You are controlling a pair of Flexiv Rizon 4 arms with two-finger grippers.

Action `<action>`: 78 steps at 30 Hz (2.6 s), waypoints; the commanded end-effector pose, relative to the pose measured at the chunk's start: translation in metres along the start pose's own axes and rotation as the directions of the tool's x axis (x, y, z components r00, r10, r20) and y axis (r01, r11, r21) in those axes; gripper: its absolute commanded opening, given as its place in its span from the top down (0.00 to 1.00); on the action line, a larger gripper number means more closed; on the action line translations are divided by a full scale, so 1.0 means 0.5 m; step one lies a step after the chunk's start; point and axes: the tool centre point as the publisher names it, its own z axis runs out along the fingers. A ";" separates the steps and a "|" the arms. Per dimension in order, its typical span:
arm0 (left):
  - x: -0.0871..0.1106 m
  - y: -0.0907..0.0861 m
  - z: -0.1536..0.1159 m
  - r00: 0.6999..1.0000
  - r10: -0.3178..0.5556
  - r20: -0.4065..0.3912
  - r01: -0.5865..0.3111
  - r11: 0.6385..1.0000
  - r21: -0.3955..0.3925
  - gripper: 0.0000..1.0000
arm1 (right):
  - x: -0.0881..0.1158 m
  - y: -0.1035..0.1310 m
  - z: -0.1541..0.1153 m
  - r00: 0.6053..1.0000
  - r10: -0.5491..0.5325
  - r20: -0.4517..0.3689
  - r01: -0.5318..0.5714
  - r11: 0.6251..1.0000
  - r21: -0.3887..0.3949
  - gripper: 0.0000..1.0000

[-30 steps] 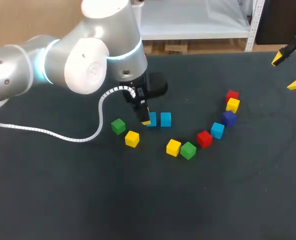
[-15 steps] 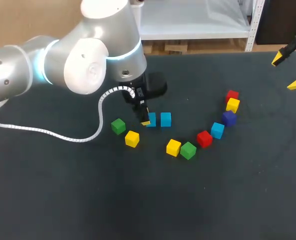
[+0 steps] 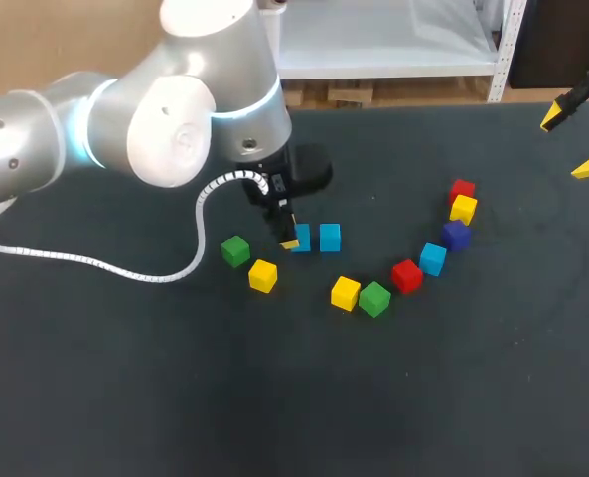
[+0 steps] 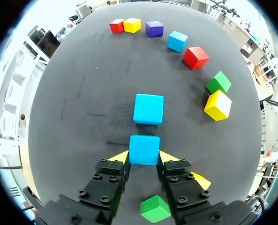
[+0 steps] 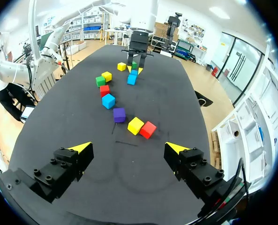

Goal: Place the blue cubes, place green cubes on the blue cubes, place the yellow cubes on the green cubes, then place the red cubes on the yellow cubes, and place purple cube on the red cubes.

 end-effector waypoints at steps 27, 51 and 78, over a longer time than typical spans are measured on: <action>0.000 0.004 0.002 1.000 0.000 -0.002 0.000 1.000 0.012 0.83 | -0.001 0.002 0.000 1.000 0.000 -0.001 0.000 1.000 0.003 0.00; 0.001 0.005 0.004 1.000 -0.002 -0.001 0.002 1.000 0.019 0.56 | -0.001 0.002 0.000 1.000 0.000 -0.001 0.000 1.000 0.003 0.00; 0.096 -0.015 -0.142 0.982 0.025 0.186 -0.038 0.997 0.068 0.00 | -0.001 0.002 0.000 1.000 0.000 -0.001 0.000 1.000 0.003 0.00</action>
